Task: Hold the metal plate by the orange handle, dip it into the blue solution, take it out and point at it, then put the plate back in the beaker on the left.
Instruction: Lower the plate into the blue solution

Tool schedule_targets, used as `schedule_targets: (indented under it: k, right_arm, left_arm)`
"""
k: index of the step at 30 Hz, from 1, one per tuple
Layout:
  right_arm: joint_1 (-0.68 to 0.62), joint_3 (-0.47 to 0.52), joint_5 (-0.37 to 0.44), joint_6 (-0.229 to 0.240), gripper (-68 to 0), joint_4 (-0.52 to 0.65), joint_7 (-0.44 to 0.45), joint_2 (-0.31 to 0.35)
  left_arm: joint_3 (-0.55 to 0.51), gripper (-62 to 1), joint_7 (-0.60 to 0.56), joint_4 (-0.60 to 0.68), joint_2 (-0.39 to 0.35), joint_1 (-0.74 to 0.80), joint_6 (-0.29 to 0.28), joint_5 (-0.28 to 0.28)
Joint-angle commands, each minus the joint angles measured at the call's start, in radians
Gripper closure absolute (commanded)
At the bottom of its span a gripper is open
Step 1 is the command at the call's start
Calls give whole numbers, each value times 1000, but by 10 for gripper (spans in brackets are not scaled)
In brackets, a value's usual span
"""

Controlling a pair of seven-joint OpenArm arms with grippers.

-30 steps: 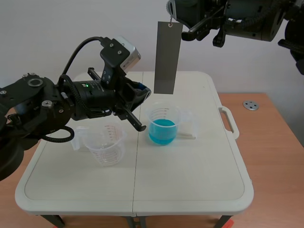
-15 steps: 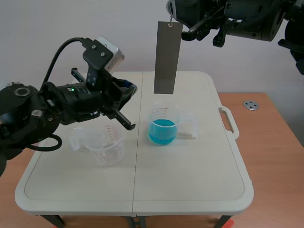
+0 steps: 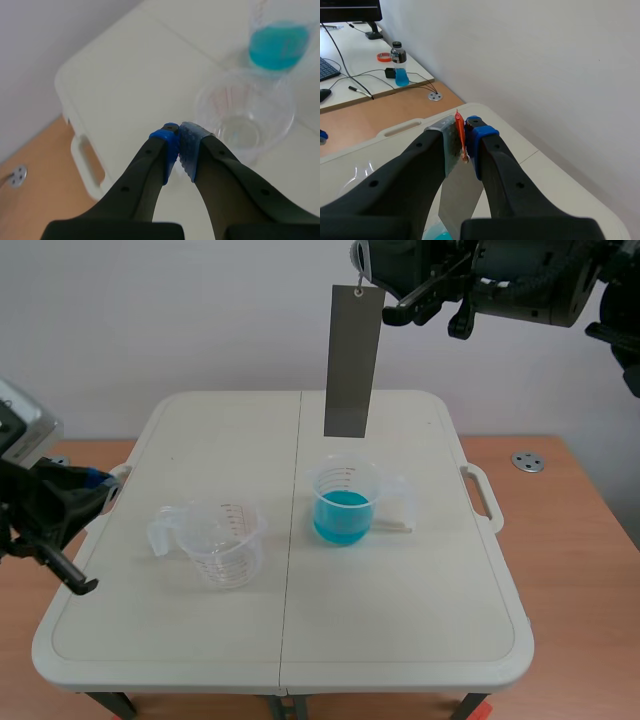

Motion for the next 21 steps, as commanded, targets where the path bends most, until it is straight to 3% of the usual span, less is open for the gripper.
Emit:
schedule_targets:
  k: [1,11,15,21]
  right_arm:
    - [25,13,14,0,-15,8,22,7]
    - [25,13,14,0,-15,-29,30,4]
    - [25,13,14,0,-15,-48,34,4]
    - [25,13,11,8,-15,-75,58,2]
  left_arm:
    - [-35,-15,-14,5,-6,52,0,-13]
    - [-251,-15,-14,5,-29,432,27,-15]
    - [-268,-15,-21,5,-28,556,34,-16]
    - [-268,-15,-22,5,-14,702,45,-61]
